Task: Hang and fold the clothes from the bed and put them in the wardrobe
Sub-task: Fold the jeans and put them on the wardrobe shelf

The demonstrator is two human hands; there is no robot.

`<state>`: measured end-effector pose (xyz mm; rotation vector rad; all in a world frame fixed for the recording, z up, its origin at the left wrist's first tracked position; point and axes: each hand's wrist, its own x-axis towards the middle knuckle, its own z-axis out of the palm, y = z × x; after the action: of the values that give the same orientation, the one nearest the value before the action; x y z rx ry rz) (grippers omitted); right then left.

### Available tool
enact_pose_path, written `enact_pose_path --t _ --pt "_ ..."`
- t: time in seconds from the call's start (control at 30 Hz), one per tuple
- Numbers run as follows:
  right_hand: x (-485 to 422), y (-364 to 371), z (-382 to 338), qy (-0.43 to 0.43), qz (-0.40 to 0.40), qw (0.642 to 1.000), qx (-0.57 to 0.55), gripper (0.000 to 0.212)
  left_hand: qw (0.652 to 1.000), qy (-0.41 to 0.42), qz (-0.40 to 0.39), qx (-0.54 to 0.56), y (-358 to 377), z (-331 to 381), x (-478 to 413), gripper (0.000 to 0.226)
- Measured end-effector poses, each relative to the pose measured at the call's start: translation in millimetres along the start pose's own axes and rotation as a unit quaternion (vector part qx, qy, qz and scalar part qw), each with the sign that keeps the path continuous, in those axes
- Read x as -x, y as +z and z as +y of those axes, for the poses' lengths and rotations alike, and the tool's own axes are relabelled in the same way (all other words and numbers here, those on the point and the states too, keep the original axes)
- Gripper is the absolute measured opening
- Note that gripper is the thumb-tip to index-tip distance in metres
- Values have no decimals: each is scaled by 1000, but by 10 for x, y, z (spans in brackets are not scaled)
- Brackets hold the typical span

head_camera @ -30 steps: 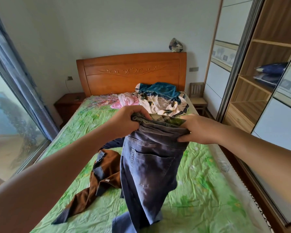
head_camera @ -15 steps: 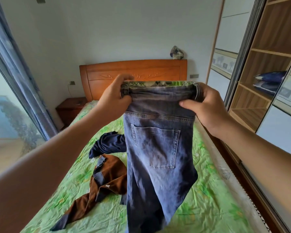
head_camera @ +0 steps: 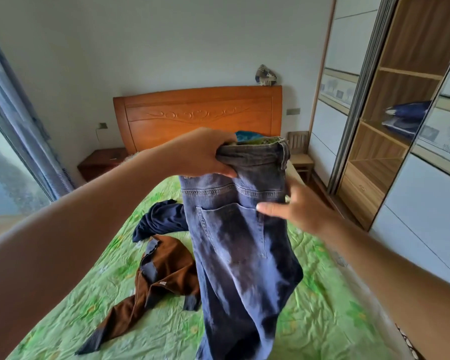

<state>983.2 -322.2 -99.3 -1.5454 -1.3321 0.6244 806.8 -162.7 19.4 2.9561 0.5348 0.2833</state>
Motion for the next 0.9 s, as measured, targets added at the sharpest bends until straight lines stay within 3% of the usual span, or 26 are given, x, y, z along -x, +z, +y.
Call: enact_pose_path --t 0.1,0.17,0.27,0.37,0.47,0.63,0.77,0.9 --pt "183 173 616 121 -40 986 102 35 1000 -3 19 -21 -159 21 -31 38" --pt "200 207 910 146 -13 979 144 18 998 -9 37 -41 -338 31 -33 36" --pt "52 167 948 138 69 984 94 4 992 -13 94 -81 -692 68 -37 35" --pt "-124 84 754 122 140 981 58 39 985 -20 124 -121 -1044 101 -36 37" --pt "-142 126 647 187 152 960 -141 35 982 -30 142 -125 -1220 78 33 35" --pt "-138 197 581 138 133 880 -435 23 981 -44 163 -95 -1142 -34 168 33" --pt "-152 229 544 155 56 847 -505 35 981 -51 170 -82 -1059 -83 231 36" --pt "-102 180 602 171 56 836 -518 42 984 -61 137 -97 -1050 -206 299 38"
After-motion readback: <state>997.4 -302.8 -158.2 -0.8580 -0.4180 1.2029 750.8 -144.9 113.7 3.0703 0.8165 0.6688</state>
